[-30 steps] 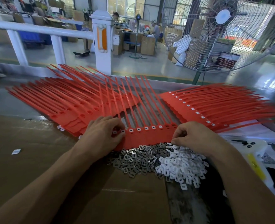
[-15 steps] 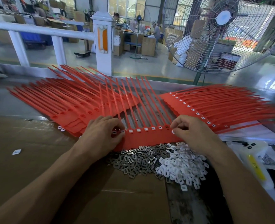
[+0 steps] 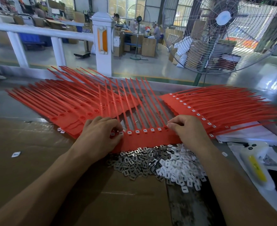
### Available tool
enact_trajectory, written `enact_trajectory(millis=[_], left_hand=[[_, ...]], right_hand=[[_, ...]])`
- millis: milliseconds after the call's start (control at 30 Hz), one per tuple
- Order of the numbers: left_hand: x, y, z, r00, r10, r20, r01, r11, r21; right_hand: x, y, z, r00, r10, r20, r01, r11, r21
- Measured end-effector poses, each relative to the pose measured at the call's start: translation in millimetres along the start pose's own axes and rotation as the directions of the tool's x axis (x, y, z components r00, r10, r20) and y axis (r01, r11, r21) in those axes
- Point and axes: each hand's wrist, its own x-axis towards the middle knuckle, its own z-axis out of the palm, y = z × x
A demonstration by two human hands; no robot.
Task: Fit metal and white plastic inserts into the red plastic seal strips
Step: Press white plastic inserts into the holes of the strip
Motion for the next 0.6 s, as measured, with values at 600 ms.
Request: enact_trajectory(millis=[600], left_hand=[[-0.5, -0.9, 1.4, 1.0, 0.006, -0.008, -0.007, 1.0, -0.019]], right_hand=[[10.5, -5.5, 8.8, 0.995, 0.098, 0.019, -0.094, 0.985, -0.143]])
